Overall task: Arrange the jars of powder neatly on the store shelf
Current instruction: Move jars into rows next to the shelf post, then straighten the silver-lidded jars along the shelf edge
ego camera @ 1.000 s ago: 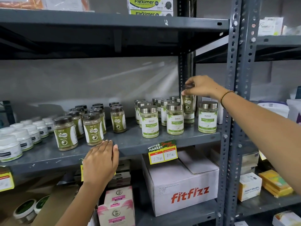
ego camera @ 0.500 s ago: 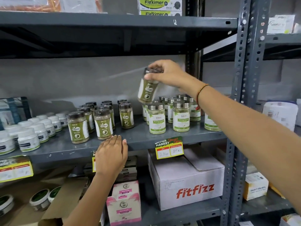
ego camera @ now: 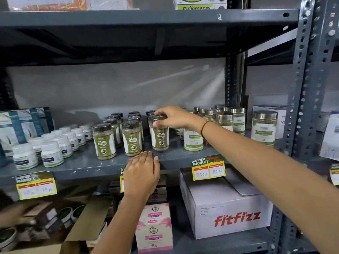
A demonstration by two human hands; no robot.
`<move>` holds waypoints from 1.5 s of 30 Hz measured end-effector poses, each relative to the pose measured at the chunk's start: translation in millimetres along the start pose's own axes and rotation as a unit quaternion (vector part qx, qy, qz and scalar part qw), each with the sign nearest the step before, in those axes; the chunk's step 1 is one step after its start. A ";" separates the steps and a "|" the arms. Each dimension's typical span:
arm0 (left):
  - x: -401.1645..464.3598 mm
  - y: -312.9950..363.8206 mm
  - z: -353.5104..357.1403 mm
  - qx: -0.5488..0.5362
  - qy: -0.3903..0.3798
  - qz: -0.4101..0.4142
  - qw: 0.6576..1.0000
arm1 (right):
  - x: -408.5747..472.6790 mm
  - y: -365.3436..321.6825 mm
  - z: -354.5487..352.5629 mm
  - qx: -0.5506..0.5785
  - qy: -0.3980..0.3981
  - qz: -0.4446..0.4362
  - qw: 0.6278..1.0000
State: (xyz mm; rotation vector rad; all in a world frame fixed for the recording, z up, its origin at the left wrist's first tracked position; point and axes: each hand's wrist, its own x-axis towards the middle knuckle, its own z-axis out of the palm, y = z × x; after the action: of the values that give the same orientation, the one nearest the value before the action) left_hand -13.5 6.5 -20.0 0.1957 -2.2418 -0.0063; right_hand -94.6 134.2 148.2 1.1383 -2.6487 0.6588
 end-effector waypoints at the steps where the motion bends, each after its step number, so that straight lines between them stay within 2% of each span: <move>1: 0.2 -0.3 0.4 0.000 -0.001 -0.001 1.000 | 2.1 0.5 2.7 -0.005 -0.005 0.000 1.000; 13: -0.6 -2.5 3.0 0.007 0.007 0.004 1.000 | 12.4 2.7 14.5 -0.001 -0.015 0.007 1.000; 18: 0.1 -2.1 3.8 0.010 0.001 0.002 1.000 | 7.9 -1.0 18.5 -0.051 -0.008 0.004 0.999; 27: -1.1 1.0 -1.8 0.012 -0.016 -0.007 1.000 | -28.3 2.5 -8.0 -0.042 0.096 -0.011 0.994; 33: -1.6 4.5 -6.7 0.005 -0.036 -0.014 0.999 | -61.3 32.0 -42.3 -0.061 0.157 0.006 0.986; 36: -1.0 5.2 -9.2 0.008 -0.050 -0.014 0.999 | -84.4 55.2 -65.8 -0.118 0.179 0.038 0.976; 40: -1.2 5.9 -10.5 0.013 -0.048 -0.012 0.999 | -112.4 92.9 -100.7 -0.171 0.182 0.143 0.958; 45: -1.5 5.8 -8.3 0.011 -0.037 -0.013 0.999 | -129.2 125.1 -122.7 -0.271 0.106 0.283 0.914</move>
State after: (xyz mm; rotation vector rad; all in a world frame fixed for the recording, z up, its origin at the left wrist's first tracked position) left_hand -7.0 13.0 -15.5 0.2398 -2.3145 -0.0027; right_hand -96.9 350.5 172.9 0.1361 -2.6951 0.0772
